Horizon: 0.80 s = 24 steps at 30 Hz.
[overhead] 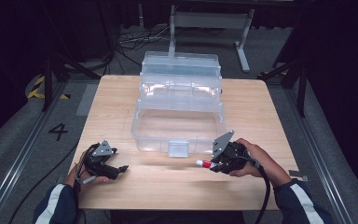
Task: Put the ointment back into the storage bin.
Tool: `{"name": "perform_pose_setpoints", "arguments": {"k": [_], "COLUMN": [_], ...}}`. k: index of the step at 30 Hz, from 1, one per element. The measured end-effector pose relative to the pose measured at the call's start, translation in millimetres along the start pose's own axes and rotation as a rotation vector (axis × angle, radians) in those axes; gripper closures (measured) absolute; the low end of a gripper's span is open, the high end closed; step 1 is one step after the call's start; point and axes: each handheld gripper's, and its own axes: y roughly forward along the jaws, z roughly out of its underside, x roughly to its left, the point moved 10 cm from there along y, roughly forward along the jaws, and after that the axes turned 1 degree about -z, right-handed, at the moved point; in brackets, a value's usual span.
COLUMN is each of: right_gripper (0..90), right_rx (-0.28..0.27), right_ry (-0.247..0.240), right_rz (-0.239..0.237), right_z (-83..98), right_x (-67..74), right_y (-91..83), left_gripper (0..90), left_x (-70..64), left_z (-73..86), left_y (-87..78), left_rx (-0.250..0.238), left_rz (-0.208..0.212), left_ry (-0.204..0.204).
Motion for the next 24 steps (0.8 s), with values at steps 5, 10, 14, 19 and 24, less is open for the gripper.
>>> {"name": "perform_pose_setpoints", "arguments": {"k": [5,10,14,19,24], "right_gripper": [71.1,71.1,71.1,71.1,71.1], "right_rx": [-0.004,-0.026,-0.042,-0.064,-0.071], "right_ry": [-0.005,-0.006,0.002,0.0,-0.009], "right_rz": [0.019,0.036,0.062,0.08,0.129], "right_z": [-1.8,-5.1,-12.2,-21.6,-35.3], "right_x": [-0.4,-3.6,-12.5,-18.8,-31.6], "right_y": [-9.0,-23.1,-38.5,-52.9,-69.7], "left_gripper": [14.9,14.9,14.9,14.9,14.9], "left_x": [0.0,0.0,0.1,0.1,0.1], "left_z": [0.1,0.1,0.2,0.1,0.2], "left_y": [0.0,0.0,0.2,0.2,0.2], "left_rx": [0.0,0.0,0.002,0.001,0.002], "left_rz": [-0.001,-0.001,0.002,0.001,0.002], "left_ry": [-0.001,-0.001,-0.001,-0.001,-0.001]}}
